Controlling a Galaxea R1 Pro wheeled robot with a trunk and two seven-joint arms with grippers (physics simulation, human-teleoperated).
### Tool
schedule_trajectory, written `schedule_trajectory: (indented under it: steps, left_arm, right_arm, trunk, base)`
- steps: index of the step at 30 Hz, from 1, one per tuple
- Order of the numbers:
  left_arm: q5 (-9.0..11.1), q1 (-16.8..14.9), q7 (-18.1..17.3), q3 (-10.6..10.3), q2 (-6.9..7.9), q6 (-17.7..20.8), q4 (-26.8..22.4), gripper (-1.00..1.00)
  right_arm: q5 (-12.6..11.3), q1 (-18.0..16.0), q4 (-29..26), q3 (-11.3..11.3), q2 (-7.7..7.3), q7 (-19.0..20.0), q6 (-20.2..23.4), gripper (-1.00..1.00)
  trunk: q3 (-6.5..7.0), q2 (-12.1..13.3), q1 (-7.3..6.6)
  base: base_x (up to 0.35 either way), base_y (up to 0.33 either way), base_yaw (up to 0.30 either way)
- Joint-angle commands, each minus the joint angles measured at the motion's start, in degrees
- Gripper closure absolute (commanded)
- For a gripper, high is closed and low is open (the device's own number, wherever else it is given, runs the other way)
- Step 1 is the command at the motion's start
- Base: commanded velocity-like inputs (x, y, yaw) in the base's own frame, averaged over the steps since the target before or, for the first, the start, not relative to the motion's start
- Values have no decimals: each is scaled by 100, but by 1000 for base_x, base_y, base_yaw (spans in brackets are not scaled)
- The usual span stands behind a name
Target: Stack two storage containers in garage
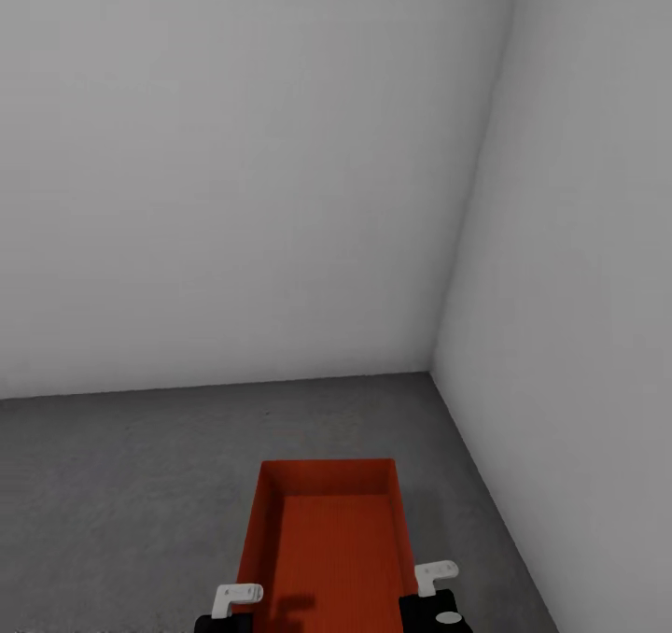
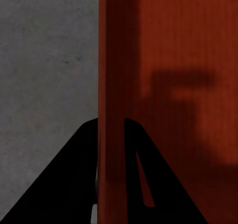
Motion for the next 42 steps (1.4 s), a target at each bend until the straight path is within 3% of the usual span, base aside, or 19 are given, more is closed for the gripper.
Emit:
schedule_trajectory:
  steps: [1, 13, 42]
  left_arm:
    - [23, -8, 40, -46, 89, -163, -12, 100]
    - [23, -9, 40, -49, 89, -169, -12, 100]
    - [23, -7, 40, -49, 89, -171, -12, 100]
  right_arm:
    - [-41, 0, 19, 76, -140, -7, 23, 100]
    - [-41, -1, 19, 68, -140, -10, 23, 100]
    - [-37, -1, 19, 70, -140, -13, 23, 100]
  trunk:
    - [-11, -8, 2]
    - [-17, -8, 2]
    - [-18, -8, 2]
  base:
    - [22, -114, 55]
    - [55, -27, 13]
    - [191, -18, 0]
